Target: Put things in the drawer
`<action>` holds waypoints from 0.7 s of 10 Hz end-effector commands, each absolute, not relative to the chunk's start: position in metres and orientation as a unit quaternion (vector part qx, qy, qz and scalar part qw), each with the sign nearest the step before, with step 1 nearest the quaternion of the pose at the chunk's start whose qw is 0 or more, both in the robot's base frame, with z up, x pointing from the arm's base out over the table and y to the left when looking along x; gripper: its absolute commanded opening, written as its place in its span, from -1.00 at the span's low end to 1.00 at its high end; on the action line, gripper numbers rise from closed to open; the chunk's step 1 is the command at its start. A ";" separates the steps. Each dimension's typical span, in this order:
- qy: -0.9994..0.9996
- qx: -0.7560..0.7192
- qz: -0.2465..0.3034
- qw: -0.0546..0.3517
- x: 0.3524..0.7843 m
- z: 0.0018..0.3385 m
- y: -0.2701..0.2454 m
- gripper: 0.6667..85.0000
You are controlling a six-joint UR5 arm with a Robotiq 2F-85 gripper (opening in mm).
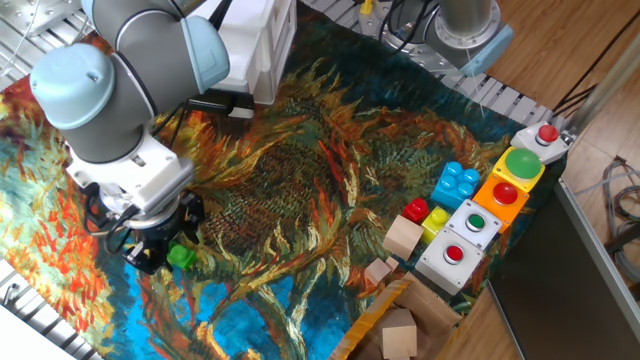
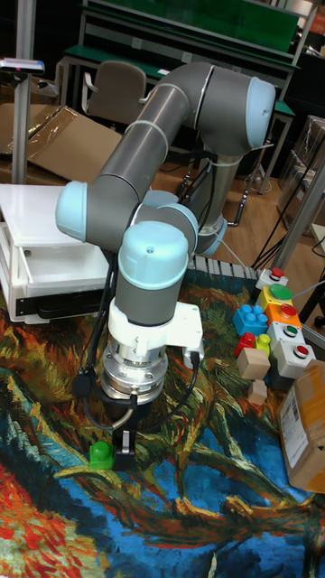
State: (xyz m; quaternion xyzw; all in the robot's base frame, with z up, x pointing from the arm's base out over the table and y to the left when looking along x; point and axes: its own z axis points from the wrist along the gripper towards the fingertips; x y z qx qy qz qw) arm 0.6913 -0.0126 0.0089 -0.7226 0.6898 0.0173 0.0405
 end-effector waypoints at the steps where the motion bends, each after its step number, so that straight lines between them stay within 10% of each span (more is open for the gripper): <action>1: 0.699 -0.713 0.030 0.054 0.694 0.007 -0.006 0.03; 2: 0.701 -0.710 0.030 0.058 0.694 0.010 -0.005 -0.94; 7: 0.712 -0.701 0.026 0.030 0.681 0.036 -0.024 -0.98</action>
